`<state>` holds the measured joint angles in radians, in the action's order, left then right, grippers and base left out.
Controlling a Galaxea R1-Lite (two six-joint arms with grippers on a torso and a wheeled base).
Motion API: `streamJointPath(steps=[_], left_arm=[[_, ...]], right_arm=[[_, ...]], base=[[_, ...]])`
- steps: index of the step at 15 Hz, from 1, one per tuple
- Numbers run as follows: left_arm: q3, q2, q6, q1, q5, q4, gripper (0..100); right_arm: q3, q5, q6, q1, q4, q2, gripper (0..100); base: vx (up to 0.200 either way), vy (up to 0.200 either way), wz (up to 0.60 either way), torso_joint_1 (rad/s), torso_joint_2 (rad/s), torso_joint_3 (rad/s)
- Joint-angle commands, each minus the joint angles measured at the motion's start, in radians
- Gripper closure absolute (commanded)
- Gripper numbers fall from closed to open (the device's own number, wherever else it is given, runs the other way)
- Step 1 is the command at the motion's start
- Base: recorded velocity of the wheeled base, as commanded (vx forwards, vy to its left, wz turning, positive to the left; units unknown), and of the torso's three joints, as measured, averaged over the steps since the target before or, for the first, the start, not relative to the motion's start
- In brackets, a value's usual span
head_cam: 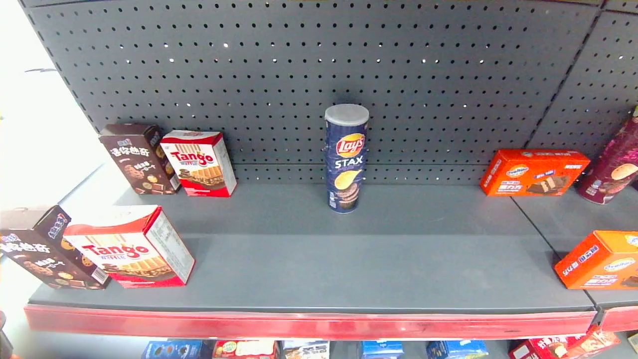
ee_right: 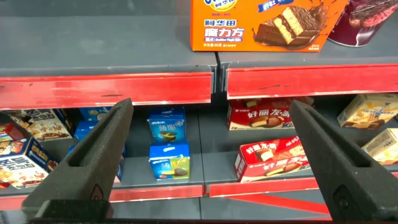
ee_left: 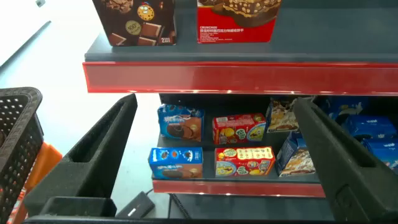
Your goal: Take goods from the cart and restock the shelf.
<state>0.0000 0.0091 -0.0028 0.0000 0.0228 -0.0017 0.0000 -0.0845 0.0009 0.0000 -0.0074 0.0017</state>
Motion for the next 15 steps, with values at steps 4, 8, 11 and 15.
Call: streamJointPath(steps=[4,8,11,15], left_arm=[[0.0,0.0,0.0,0.0,-0.001,-0.001,0],[0.0,0.0,0.0,0.0,-0.001,-0.001,0],[0.0,0.0,0.0,0.0,-0.001,-0.001,0],[0.0,0.0,0.0,0.0,-0.001,-0.001,0]], right_arm=[[0.0,0.0,-0.002,0.0,0.0,0.001,0],[0.0,0.0,-0.002,0.0,0.0,0.001,0],[0.0,0.0,-0.001,0.0,0.0,0.001,0],[0.0,0.0,-0.001,0.0,0.0,0.001,0]], base=[[0.0,0.0,0.6,0.001,0.0,0.001],[0.0,0.0,0.6,0.004,0.0,0.004],[0.0,0.0,0.6,0.002,0.0,0.005],[0.0,0.0,0.45,0.003,0.0,0.004]])
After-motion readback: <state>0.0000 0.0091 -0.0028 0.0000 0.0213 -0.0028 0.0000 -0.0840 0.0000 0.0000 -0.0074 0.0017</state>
